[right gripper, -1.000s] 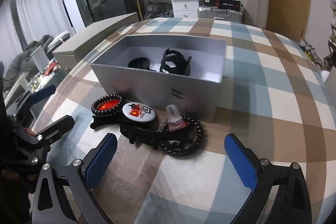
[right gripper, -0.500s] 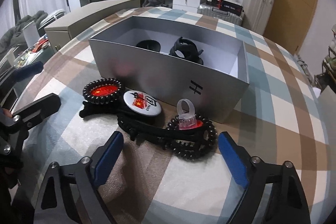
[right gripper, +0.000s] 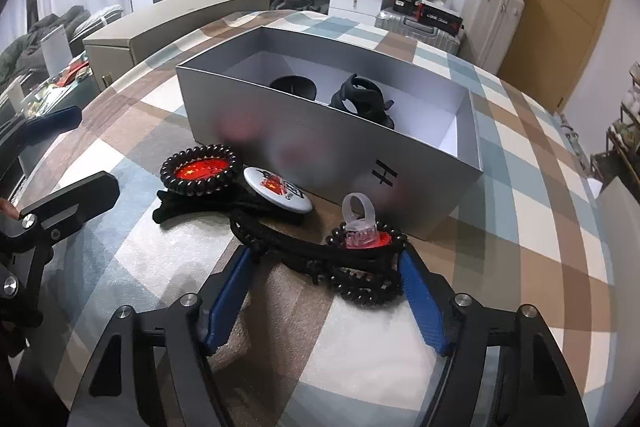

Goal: Organize jewelry
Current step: 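Lower the right tool onto the black bead bracelet and close it, then grasp the black bead bracelet with the left tool and lift it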

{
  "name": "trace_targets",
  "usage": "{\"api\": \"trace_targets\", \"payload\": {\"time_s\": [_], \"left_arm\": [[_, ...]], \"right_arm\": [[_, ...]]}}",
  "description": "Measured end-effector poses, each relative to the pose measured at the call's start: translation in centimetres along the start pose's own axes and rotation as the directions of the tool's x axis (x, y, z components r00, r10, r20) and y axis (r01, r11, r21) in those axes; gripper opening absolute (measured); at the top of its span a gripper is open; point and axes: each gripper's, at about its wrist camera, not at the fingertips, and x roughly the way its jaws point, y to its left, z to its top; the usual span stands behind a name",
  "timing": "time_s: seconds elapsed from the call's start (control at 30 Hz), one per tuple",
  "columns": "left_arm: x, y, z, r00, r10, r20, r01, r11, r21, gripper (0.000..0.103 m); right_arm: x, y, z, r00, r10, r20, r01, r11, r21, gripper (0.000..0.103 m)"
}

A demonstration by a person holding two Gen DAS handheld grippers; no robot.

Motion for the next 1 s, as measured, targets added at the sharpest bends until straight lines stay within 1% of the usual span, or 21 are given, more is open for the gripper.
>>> {"api": "trace_targets", "payload": {"time_s": [0.13,0.33,0.43,0.57,0.67,0.7,0.8,0.9,0.97,1.0], "left_arm": [[0.0,0.0,0.0,1.000,-0.006,-0.004,0.006,1.000,-0.001,0.102],[0.0,0.1,0.0,1.000,-0.005,-0.004,0.005,1.000,-0.003,0.102],[0.1,0.1,0.1,1.000,-0.004,-0.009,0.004,1.000,-0.004,0.102],[0.6,-0.3,0.4,0.999,0.006,-0.036,-0.006,1.000,0.001,0.102],[1.4,-1.0,1.0,0.998,0.001,-0.068,0.000,1.000,0.016,0.102],[1.6,-1.1,1.1,0.997,-0.005,-0.078,0.006,1.000,0.012,0.102],[2.4,-1.4,1.5,0.992,-0.056,-0.112,0.055,0.998,-0.006,0.102],[3.0,-1.9,1.7,0.989,-0.064,-0.135,0.066,0.998,0.008,0.102],[3.5,-2.3,1.9,0.986,-0.066,-0.156,0.071,0.997,0.025,0.099],[3.7,-2.4,1.9,0.984,-0.073,-0.161,0.079,0.997,0.026,0.095]], "right_arm": [[-1.1,-0.3,0.0,0.999,0.027,0.020,-0.027,1.000,0.003,0.072],[-3.2,-1.4,0.4,0.994,0.074,0.082,-0.077,0.997,0.028,0.072],[-3.6,-2.0,0.5,0.991,0.093,0.091,-0.098,0.994,0.045,0.072],[-4.0,-3.3,0.3,0.985,0.139,0.099,-0.146,0.986,0.077,0.072],[-4.4,-3.9,0.3,0.983,0.148,0.113,-0.159,0.982,0.097,0.072],[-4.5,-4.1,0.3,0.982,0.147,0.118,-0.160,0.982,0.104,0.072],[-4.7,-4.6,0.2,0.981,0.152,0.125,-0.166,0.979,0.118,0.072],[-4.8,-4.9,0.2,0.979,0.157,0.127,-0.172,0.977,0.124,0.072],[-4.7,-5.1,0.2,0.978,0.164,0.127,-0.180,0.975,0.129,0.072],[-4.7,-5.2,0.1,0.978,0.166,0.127,-0.182,0.975,0.130,0.072]]}}
